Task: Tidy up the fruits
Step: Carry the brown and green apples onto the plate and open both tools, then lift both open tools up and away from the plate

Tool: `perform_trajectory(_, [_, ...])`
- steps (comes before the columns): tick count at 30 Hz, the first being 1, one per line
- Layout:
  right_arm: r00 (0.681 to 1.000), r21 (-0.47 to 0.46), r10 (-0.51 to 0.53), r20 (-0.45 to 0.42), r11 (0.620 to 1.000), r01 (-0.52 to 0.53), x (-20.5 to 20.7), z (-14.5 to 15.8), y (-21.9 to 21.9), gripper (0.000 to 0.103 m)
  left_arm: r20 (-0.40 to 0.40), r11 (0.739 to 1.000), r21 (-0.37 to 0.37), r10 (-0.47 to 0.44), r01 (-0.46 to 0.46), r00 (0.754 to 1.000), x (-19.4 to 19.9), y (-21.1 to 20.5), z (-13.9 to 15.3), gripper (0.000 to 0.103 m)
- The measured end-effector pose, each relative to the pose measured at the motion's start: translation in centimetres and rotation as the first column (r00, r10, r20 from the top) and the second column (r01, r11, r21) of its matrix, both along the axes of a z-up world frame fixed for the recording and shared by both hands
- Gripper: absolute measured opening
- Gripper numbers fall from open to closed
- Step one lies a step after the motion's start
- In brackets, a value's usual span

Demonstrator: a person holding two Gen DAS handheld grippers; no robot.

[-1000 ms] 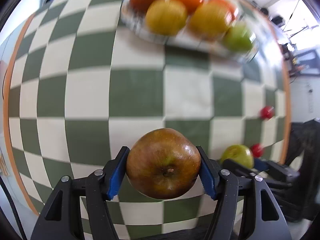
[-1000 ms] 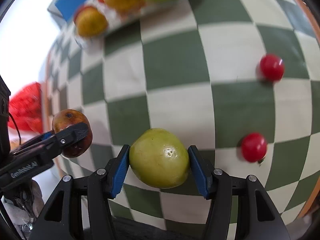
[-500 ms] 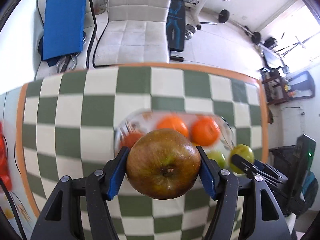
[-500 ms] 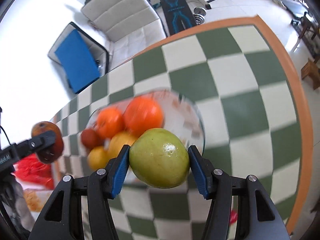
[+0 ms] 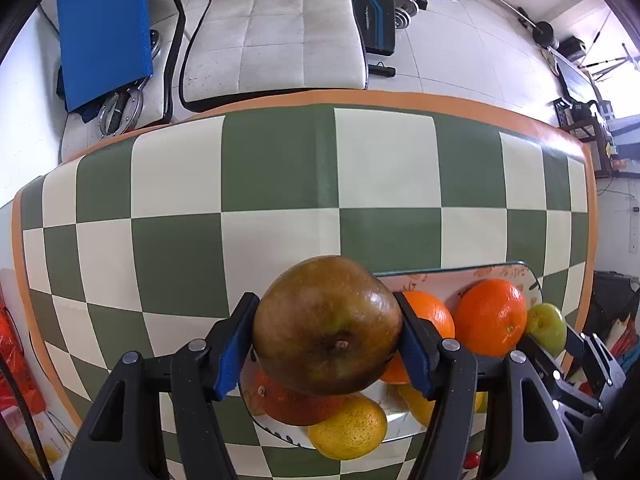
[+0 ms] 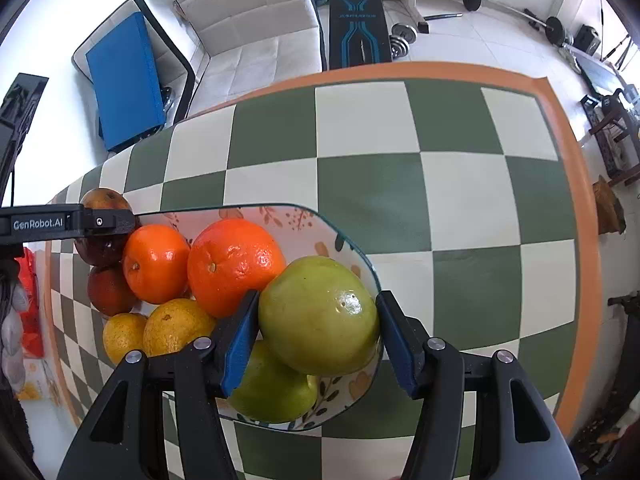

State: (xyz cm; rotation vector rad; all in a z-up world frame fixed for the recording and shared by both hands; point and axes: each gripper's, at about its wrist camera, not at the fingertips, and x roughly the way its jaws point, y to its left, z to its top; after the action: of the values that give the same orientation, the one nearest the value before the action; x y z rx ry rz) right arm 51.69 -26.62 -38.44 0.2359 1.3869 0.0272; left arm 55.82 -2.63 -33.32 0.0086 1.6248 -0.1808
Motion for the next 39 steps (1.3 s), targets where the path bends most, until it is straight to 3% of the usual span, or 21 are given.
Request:
perform_trajectory(7, [0.997,0.100,-0.059,-0.048,0.993,0.064,-0.1,-0.9,-1.3,0.063,-0.015,0.998,-0.032,0.048,-0.048,0.999,-0.9,0.6,0.2,0.064])
perform_trajectory(11, [0.996,0.107,-0.077,-0.046,0.991,0.081,-0.4,-0.8,-1.6,0.077,-0.022,0.997,-0.027,0.072,-0.072,0.997,-1.0,0.8,0.2,0.064])
perform_trajectory(13, [0.996,0.109,-0.080,-0.044,0.990,0.085,-0.6,-0.7,-1.6,0.077,-0.025,0.996,-0.007,0.086,-0.086,0.996,-0.9,1.0,0.3,0.064])
perform_trajectory(15, [0.995,0.103,-0.086,-0.042,0.991,0.090,-0.8,-0.7,-1.5,0.077,-0.018,0.995,-0.008,0.100,-0.100,0.995,-1.0,1.2,0.6,0.067])
perform_trajectory(16, [0.996,0.103,-0.087,-0.037,0.991,0.090,-1.0,-0.4,-1.5,0.078,-0.014,0.995,-0.003,0.102,-0.102,0.995,-1.1,1.3,0.7,0.074])
perform_trajectory(18, [0.996,0.101,-0.088,-0.027,0.991,0.090,-1.4,0.1,-1.6,0.087,0.010,0.995,0.020,0.093,-0.093,0.996,-1.4,1.3,1.1,0.080])
perform_trajectory(19, [0.996,0.084,-0.084,-0.015,0.993,0.085,-1.7,0.5,-1.4,0.089,0.019,0.996,0.026,0.088,-0.089,0.996,-1.6,1.3,1.3,0.085])
perform_trajectory(23, [0.998,0.000,-0.053,0.028,0.999,0.053,-2.8,2.3,-0.3,0.096,0.078,0.994,0.059,0.085,-0.089,0.993,-3.2,1.5,2.7,0.085])
perform_trajectory(26, [0.997,-0.080,-0.027,0.072,0.996,0.033,-4.1,3.8,0.8,0.096,0.149,0.987,0.128,0.074,-0.093,0.986,-5.4,1.5,4.1,0.085])
perform_trajectory(29, [0.995,-0.119,-0.024,0.099,0.992,0.036,-5.6,4.9,1.1,0.096,0.177,0.987,0.120,0.084,-0.106,0.981,-8.2,1.5,5.1,0.085])
perform_trajectory(39, [0.987,-0.133,-0.019,0.157,0.990,0.040,-10.6,8.6,1.3,0.096,0.297,0.990,0.108,0.057,-0.093,0.953,-15.2,0.2,8.9,0.085])
